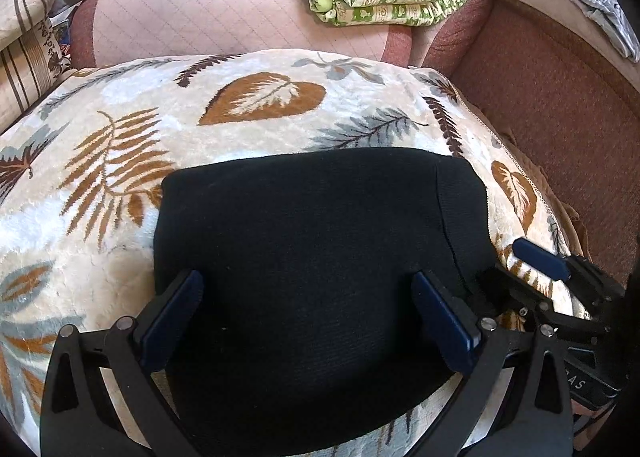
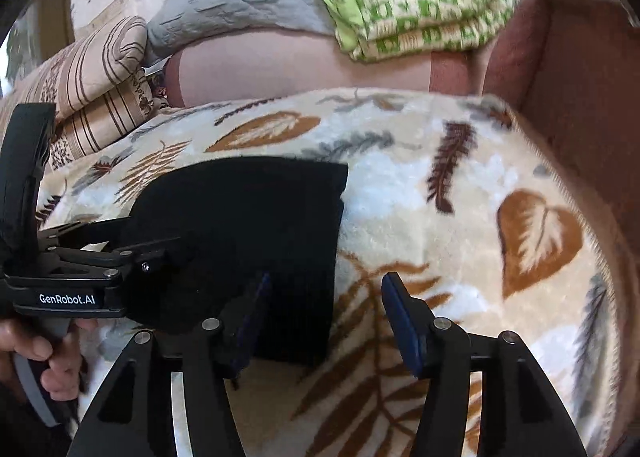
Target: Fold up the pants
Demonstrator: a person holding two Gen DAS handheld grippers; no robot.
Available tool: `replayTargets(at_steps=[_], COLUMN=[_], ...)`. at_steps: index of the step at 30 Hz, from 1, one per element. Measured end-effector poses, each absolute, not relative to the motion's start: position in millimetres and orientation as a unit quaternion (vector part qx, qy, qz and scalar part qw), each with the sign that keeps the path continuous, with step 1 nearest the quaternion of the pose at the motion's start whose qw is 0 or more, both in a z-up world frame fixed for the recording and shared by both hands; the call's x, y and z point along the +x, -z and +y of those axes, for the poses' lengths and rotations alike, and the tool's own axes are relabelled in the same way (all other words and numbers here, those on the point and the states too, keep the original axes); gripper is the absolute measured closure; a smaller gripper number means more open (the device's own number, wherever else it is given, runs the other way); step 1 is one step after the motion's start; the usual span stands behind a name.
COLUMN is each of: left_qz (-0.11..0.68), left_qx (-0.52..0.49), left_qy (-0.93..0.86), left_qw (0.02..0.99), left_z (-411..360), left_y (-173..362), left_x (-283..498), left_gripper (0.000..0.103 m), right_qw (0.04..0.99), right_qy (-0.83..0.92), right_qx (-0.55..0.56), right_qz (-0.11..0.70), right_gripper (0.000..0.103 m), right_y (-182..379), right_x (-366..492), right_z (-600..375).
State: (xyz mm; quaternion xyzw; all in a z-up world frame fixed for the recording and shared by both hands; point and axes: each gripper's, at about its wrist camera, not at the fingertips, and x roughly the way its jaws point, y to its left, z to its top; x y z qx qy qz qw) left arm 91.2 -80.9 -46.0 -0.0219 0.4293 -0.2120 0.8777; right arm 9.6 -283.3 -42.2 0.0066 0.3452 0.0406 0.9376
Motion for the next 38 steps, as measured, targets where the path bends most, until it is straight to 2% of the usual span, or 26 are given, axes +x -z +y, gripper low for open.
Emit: replayTargets(at_steps=[7,21,38], left_qz=[0.427,0.382,0.401], left_qx=[-0.021,-0.045,-0.01], left_qy=[0.21,0.144,0.101], left_qw=[0.879,0.912,0.911], left_z=[-81,-52,-58], left_y=[45,19,34], left_x=[90,12,4], left_gripper=[0.0,0.0,0.0], right_qw=[0.961,0.964,0.963], right_qy=[-0.029,-0.041,-0.024], right_qx=[0.007,0.019,0.022], right_qz=[0.274,0.263,0.267], right_gripper=[0.046,0.045,0.045], right_y=[17,10,14], right_x=[-12,-55,-53], right_z=[-288,-277,-281])
